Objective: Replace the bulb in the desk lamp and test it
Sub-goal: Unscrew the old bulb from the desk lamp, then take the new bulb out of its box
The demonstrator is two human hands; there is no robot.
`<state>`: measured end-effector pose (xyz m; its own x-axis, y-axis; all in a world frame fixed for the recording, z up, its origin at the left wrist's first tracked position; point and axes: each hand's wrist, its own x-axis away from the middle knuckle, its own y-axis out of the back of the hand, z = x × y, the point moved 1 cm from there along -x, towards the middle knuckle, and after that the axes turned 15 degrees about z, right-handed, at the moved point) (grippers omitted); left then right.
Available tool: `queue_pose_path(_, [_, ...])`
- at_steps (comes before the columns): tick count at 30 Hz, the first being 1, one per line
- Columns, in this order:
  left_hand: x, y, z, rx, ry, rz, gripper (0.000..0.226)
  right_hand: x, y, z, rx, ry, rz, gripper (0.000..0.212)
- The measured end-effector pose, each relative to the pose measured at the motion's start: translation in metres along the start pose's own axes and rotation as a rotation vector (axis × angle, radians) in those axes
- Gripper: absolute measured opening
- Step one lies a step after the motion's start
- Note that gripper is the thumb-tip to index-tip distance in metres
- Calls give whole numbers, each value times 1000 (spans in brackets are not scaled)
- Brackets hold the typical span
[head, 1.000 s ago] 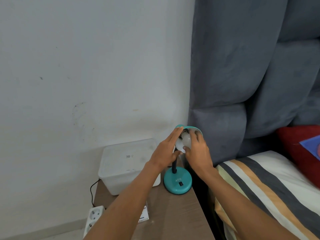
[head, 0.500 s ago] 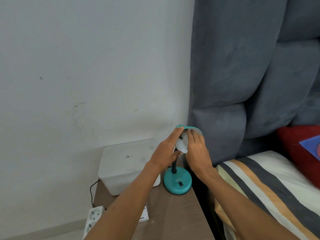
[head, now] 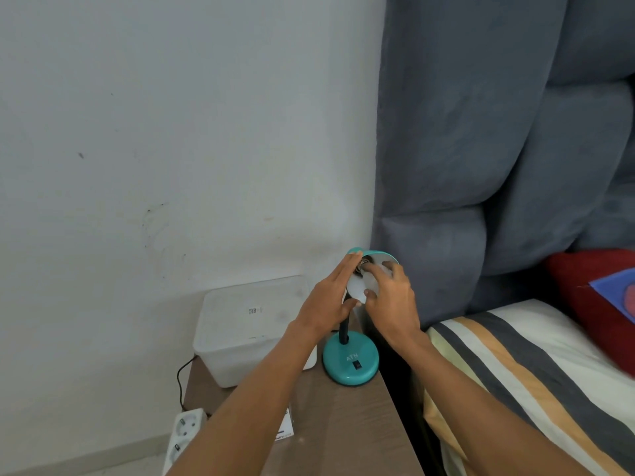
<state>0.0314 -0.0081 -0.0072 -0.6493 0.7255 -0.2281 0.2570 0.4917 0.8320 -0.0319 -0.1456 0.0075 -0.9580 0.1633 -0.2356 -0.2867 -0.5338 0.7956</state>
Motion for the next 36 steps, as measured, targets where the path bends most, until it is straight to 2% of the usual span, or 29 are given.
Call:
queue_pose_path(4, [0, -1, 1, -6, 24, 14, 100, 6, 4, 1, -11, -6, -13, 66])
queue_pose_path(9, [-1, 5, -8, -11, 71, 49, 95, 19, 24, 5, -36, -7, -30, 58])
queue_pose_path(12, [3, 12, -17, -47, 103, 87, 103, 28, 40, 7, -7, 31, -75, 57])
queue_pose_path(15, [21, 20, -25, -21, 133, 43, 106, 40, 54, 14, -6, 92, -112, 56])
queue_pose_path(20, [82, 33, -29, -11, 247, -19, 97, 62, 60, 39, -25, 140, -85, 56])
queue_pose_path(27, [184, 30, 1, 42, 447, -43, 88, 99, 21, 65, -8, 152, 70, 50])
queue_pose_path(34, [240, -8, 34, 216, 556, 29, 97, 127, -56, 47, 80, 14, 265, 38])
queue_pose_path(36, [246, -21, 42, 252, 574, 27, 100, 135, -76, 41, 87, -40, 325, 40])
